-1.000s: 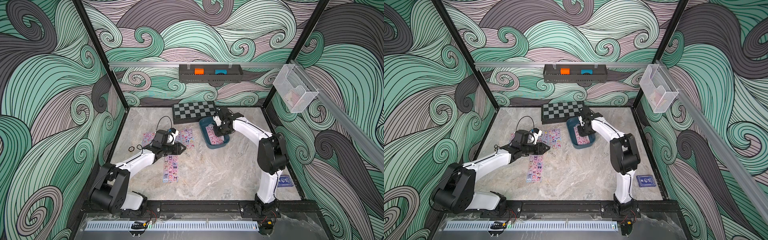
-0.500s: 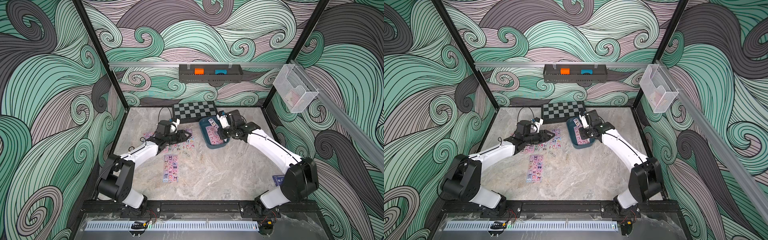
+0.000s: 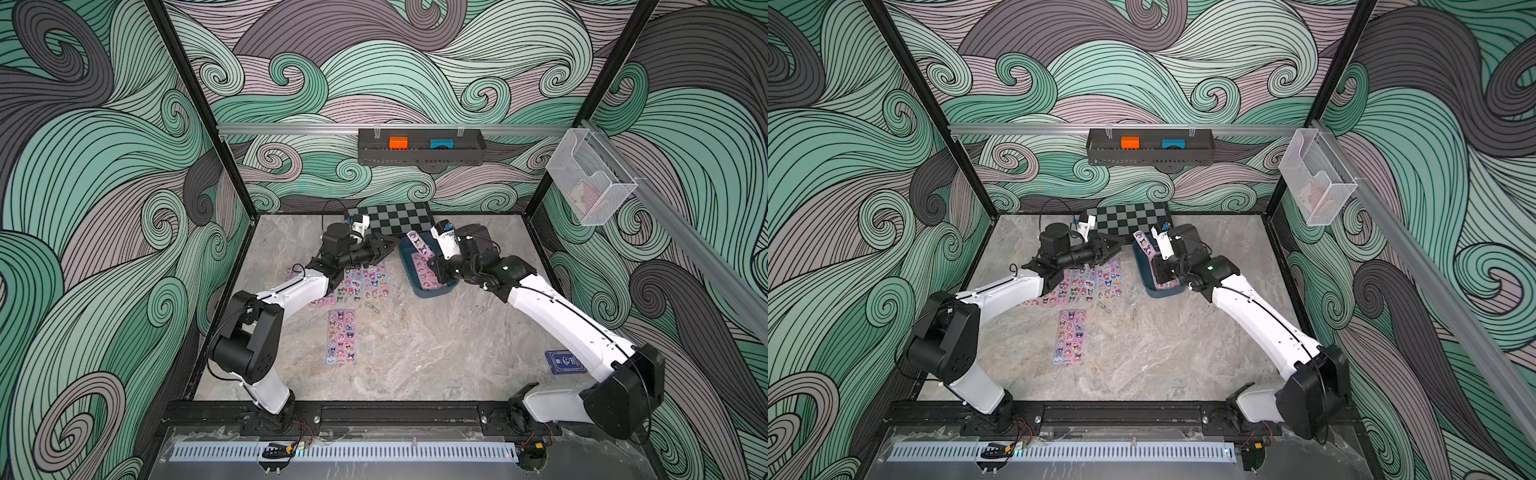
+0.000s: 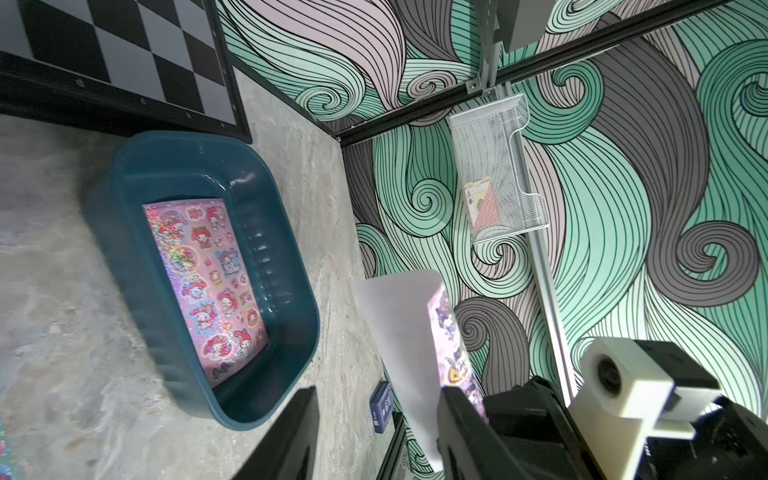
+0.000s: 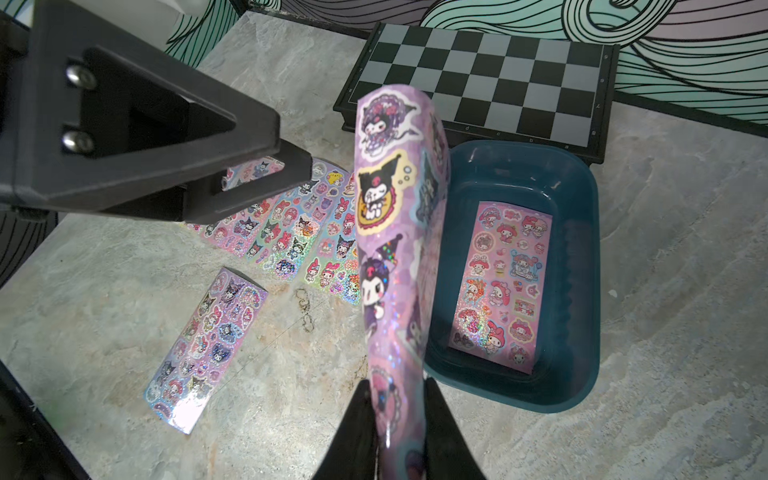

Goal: Take the stickers out of the storage box
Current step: Pick up the sticker from the storage box, then place the sticker at the center of the board.

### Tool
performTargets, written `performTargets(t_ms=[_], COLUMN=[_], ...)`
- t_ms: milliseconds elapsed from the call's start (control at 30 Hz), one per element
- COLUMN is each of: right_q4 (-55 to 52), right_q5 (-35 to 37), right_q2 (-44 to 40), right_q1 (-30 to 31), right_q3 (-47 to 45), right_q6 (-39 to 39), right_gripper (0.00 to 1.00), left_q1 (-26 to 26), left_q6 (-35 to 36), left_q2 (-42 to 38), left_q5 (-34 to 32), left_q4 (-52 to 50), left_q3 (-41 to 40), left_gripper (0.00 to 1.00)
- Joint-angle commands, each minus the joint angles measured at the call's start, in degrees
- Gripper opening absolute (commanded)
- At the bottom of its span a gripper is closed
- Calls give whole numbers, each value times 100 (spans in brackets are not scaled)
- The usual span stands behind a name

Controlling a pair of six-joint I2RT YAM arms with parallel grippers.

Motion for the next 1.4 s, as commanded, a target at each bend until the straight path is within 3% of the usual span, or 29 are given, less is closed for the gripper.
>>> performTargets(t_ms=[0, 333, 700, 1133, 1367], right_q4=[148, 333, 185, 776, 961], right_q5=[-279, -704, -627, -1310, -1397], right_q2=[12, 137, 128, 124, 232], right_q1=[112, 311, 325, 462, 531], right_q3=[5, 27, 97, -55, -93], right_q6=[146, 359, 321, 904, 1088], right_gripper=[21, 22, 23, 23, 24], left_q1=[-51, -58, -39, -12, -20], left_q6=[-174, -247, 203, 83, 92], left_q2=[-238, -425, -985, -815, -894], left_q5=[58, 134, -117, 99, 108], left_q4=[333, 297, -567, -593, -639], left_q3=[-94, -97, -88, -14, -18], left_gripper=[51, 49, 49, 48, 38])
